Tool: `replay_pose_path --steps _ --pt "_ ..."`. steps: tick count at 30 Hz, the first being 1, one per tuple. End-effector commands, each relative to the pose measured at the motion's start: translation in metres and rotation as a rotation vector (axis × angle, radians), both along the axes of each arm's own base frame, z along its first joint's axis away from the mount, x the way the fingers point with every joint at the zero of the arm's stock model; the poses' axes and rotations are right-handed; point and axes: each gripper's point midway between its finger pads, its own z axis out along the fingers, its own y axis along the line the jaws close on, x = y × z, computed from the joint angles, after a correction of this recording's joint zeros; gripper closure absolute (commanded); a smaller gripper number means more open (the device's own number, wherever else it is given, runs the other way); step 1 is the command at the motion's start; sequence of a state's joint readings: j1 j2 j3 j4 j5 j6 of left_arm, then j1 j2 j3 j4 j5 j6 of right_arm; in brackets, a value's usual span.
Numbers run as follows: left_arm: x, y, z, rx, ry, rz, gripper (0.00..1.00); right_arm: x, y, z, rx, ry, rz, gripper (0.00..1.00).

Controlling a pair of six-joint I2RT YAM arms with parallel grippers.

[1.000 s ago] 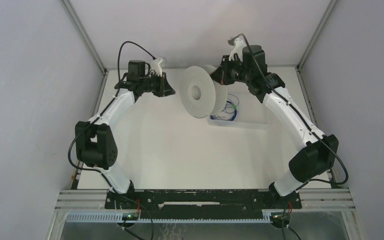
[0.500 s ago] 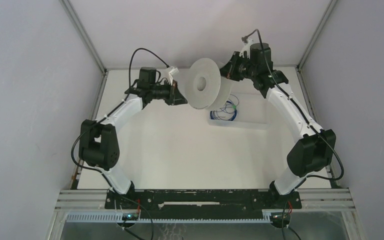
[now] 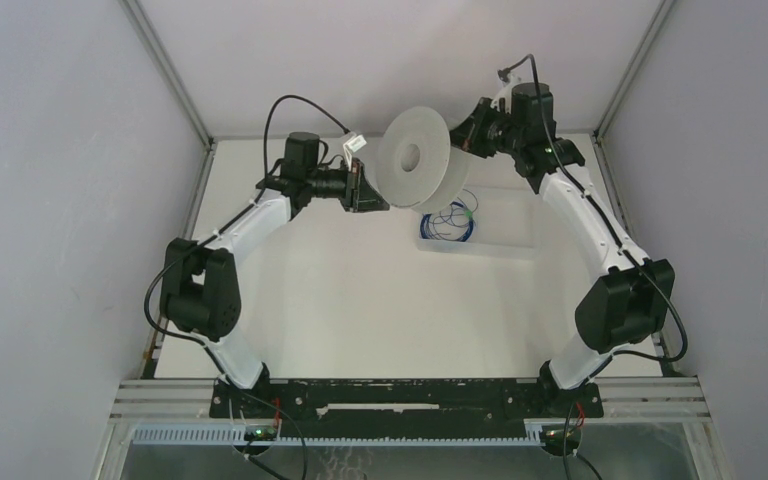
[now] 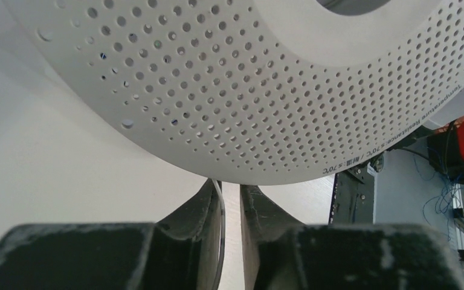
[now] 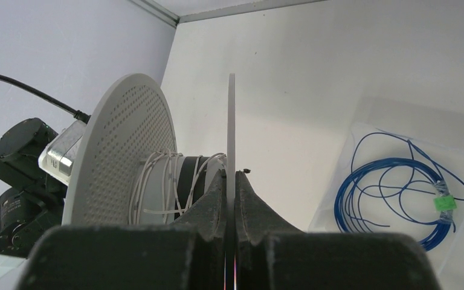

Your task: Wrap the cables

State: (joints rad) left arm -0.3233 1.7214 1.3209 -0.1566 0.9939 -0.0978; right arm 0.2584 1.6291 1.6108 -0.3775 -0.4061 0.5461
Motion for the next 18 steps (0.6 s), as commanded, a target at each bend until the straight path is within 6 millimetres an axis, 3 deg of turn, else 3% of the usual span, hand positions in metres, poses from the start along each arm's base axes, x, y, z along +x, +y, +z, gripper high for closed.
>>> replay_pose_path --steps 1,6,11,18 --pt "-0.015 0.001 0.004 -0.01 -0.052 -0.066 0.75 -0.006 -0.003 0.053 0.088 -0.125 0.004 1.0" --pt "-0.025 0.013 0.002 0.041 -0.102 -0.113 0.66 -0.006 -0.008 0.054 0.09 -0.129 -0.002 1.0" --pt "-0.037 0.038 -0.001 0.096 -0.112 -0.157 0.53 -0.006 -0.011 0.056 0.09 -0.135 -0.003 1.0" --pt "-0.034 0.068 0.014 0.095 -0.119 -0.147 0.46 -0.008 -0.011 0.058 0.093 -0.139 0.002 1.0"
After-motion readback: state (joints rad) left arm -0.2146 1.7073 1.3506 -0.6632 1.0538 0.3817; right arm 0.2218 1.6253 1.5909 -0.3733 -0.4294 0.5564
